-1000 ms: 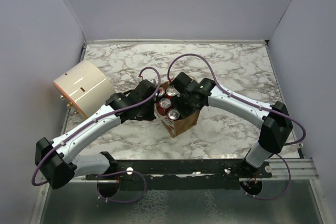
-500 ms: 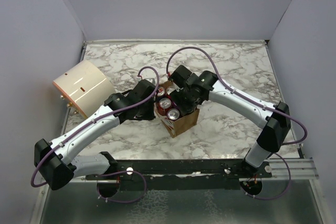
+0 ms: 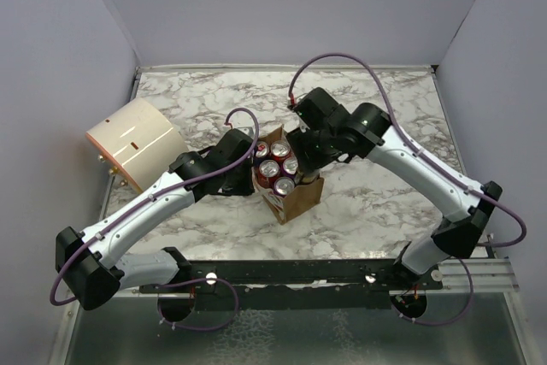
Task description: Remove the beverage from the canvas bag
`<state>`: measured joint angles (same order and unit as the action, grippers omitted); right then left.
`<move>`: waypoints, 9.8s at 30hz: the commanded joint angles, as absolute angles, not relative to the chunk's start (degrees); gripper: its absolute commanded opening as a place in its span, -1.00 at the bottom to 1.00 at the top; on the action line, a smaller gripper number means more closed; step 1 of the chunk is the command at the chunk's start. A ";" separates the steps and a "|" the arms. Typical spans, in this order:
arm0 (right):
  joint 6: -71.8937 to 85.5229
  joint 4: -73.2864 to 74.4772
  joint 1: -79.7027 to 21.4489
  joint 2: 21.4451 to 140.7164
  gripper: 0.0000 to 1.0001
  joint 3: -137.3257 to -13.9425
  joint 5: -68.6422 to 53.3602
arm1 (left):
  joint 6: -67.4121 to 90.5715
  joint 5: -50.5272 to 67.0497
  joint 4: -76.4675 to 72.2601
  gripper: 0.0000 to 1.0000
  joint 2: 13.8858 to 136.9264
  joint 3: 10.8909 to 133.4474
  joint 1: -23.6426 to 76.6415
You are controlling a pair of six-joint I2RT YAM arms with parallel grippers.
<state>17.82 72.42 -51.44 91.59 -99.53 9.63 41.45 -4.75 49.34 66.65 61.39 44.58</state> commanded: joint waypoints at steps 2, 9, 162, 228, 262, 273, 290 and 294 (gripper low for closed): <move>22.53 73.64 -52.03 83.49 -0.92 -104.34 12.43 | 41.48 -2.34 48.17 -0.80 66.35 61.25 44.35; 24.47 78.89 -51.99 78.80 -0.96 -108.09 18.53 | 41.18 -1.64 47.60 -0.80 67.18 61.11 44.33; 37.17 57.30 -55.60 108.23 -0.08 -87.80 15.16 | 35.39 -3.69 52.12 -0.80 64.99 60.46 42.36; 29.40 54.35 -21.66 66.20 -0.96 -57.48 15.35 | 39.13 -6.79 52.93 -0.78 65.25 63.39 42.27; 22.90 48.52 3.87 91.83 -0.91 -72.79 2.17 | 38.01 -3.54 51.47 -0.78 68.10 66.61 42.28; 20.78 47.02 3.87 92.27 -0.11 -72.59 1.70 | 38.62 -3.21 50.81 -0.78 68.37 66.32 42.27; 18.33 49.25 3.78 86.83 0.63 -74.22 3.31 | 37.38 -2.46 51.66 -0.78 68.60 66.73 42.25; 17.30 51.10 3.78 83.01 0.64 -75.22 2.28 | 37.18 -2.21 51.69 -0.78 68.15 66.39 42.21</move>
<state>19.14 49.78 3.81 87.53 -72.82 2.90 38.20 -3.60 51.55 68.55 65.17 42.44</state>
